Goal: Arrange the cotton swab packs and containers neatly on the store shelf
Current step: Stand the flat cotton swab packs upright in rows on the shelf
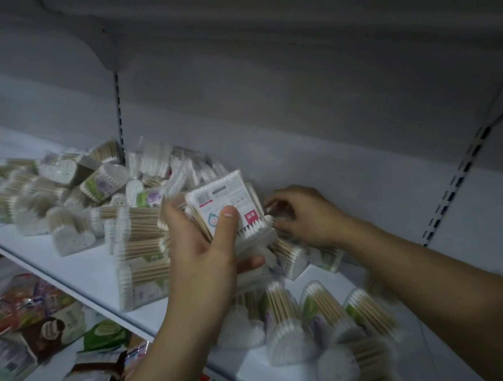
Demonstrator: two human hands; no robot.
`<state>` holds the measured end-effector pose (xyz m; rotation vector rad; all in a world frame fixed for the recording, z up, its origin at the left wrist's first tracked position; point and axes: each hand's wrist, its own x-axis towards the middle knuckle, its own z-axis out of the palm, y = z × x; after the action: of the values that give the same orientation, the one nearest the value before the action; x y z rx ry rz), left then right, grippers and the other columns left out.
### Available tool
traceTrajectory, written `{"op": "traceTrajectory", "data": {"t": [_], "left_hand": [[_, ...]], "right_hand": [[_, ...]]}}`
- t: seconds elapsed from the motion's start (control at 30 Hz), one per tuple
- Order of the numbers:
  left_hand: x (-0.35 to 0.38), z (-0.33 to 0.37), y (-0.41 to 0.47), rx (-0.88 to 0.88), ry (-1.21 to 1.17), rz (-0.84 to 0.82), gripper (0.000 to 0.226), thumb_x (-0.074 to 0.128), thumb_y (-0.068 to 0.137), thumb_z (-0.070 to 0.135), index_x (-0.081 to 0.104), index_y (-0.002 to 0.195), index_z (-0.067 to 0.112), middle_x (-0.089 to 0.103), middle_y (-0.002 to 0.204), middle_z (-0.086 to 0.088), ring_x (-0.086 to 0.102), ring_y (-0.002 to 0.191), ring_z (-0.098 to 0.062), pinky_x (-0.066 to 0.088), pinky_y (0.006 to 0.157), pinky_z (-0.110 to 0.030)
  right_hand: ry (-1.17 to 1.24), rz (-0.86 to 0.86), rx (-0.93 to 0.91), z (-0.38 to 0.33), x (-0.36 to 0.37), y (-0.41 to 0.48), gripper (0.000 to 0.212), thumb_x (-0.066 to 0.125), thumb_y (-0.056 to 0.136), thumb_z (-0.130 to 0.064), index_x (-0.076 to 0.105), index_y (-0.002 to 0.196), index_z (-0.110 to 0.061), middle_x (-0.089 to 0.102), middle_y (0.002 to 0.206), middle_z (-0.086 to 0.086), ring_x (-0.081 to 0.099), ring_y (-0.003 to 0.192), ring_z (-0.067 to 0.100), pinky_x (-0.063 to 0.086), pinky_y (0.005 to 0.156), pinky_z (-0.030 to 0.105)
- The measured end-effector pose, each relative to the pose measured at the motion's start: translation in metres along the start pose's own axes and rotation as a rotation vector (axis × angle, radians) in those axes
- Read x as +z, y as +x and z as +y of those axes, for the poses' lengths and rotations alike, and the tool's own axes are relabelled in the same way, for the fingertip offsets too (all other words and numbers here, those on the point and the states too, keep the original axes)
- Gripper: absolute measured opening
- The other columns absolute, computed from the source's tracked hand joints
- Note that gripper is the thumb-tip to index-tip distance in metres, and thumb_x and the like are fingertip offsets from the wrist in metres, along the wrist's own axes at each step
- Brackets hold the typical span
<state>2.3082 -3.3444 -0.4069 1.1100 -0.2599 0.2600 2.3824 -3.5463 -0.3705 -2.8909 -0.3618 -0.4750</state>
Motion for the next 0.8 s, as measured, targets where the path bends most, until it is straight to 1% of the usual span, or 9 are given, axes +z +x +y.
{"op": "traceTrajectory", "data": {"t": [0.1,0.17,0.33,0.43,0.53,0.6,0.67,0.73,0.8], "left_hand": [[0.0,-0.001,-0.001,0.007,-0.004,-0.001,0.03,0.057,0.103,0.017,0.043,0.129,0.024,0.07,0.111,-0.002,0.076,0.09,-0.026,0.061,0.059,-0.038],[0.001,-0.003,-0.001,0.015,0.002,0.0,0.031,0.057,0.103,0.017,0.043,0.13,0.024,0.069,0.115,-0.005,0.075,0.093,-0.029,0.062,0.061,-0.04],[-0.001,0.0,-0.002,0.054,0.011,0.019,0.036,0.059,0.103,0.02,0.043,0.13,0.035,0.062,0.13,-0.008,0.074,0.099,-0.029,0.063,0.062,-0.039],[-0.002,0.001,-0.002,0.086,0.001,0.03,0.035,0.059,0.102,0.016,0.042,0.122,0.039,0.062,0.125,-0.007,0.075,0.095,-0.03,0.062,0.06,-0.041],[-0.001,0.003,-0.005,0.105,0.01,0.021,0.04,0.06,0.101,0.01,0.039,0.125,0.035,0.068,0.113,0.003,0.076,0.093,-0.024,0.062,0.059,-0.04],[0.001,0.005,-0.007,0.131,0.015,0.0,0.038,0.06,0.101,0.013,0.039,0.126,0.033,0.068,0.116,0.005,0.076,0.096,-0.02,0.063,0.061,-0.038],[0.005,0.008,-0.011,0.132,-0.027,-0.026,0.034,0.059,0.099,0.026,0.039,0.126,0.029,0.072,0.115,0.002,0.077,0.096,-0.021,0.063,0.062,-0.037],[0.008,0.012,-0.014,0.109,-0.076,-0.051,0.044,0.062,0.091,0.04,0.04,0.126,0.026,0.073,0.11,0.004,0.077,0.095,-0.022,0.063,0.064,-0.039],[0.008,0.013,-0.014,0.116,-0.038,-0.071,0.052,0.075,0.088,0.043,0.042,0.125,0.027,0.072,0.108,0.006,0.076,0.095,-0.021,0.064,0.068,-0.044]], "right_hand": [[-0.125,-0.065,-0.004,-0.003,0.008,0.001,0.026,0.074,0.081,-0.027,0.072,0.107,-0.029,0.062,0.096,-0.006,0.061,0.09,0.018,0.052,0.083,0.034],[-0.103,-0.009,0.04,0.002,0.009,0.001,0.014,0.074,0.085,-0.034,0.074,0.097,-0.026,0.068,0.094,-0.003,0.064,0.088,0.02,0.054,0.082,0.036],[0.203,0.196,0.234,0.008,-0.018,-0.004,0.01,0.069,0.091,-0.018,0.072,0.095,-0.027,0.072,0.093,-0.006,0.067,0.083,0.01,0.046,0.071,0.016],[0.568,0.269,0.321,-0.003,-0.037,-0.013,0.01,0.065,0.096,-0.017,0.07,0.092,-0.024,0.074,0.088,-0.004,0.069,0.081,0.013,0.051,0.072,0.025],[1.078,0.192,0.319,-0.026,-0.053,-0.028,0.017,0.053,0.102,-0.012,0.069,0.105,-0.013,0.074,0.093,0.008,0.067,0.085,0.02,0.048,0.073,0.034],[1.337,0.127,0.281,-0.044,-0.058,-0.038,0.023,0.049,0.101,-0.009,0.065,0.117,-0.002,0.071,0.101,0.015,0.068,0.09,0.025,0.051,0.08,0.039],[1.376,0.057,0.249,-0.06,-0.053,-0.043,0.029,0.048,0.1,-0.008,0.061,0.123,0.004,0.068,0.109,0.021,0.066,0.099,0.03,0.052,0.091,0.046],[1.337,0.009,0.236,-0.069,-0.042,-0.045,0.026,0.047,0.101,-0.006,0.063,0.119,0.004,0.066,0.114,0.027,0.063,0.102,0.032,0.049,0.101,0.054],[1.277,0.01,0.212,-0.075,-0.035,-0.043,0.023,0.048,0.102,-0.006,0.065,0.115,0.001,0.069,0.111,0.024,0.063,0.099,0.03,0.051,0.097,0.051]]}}
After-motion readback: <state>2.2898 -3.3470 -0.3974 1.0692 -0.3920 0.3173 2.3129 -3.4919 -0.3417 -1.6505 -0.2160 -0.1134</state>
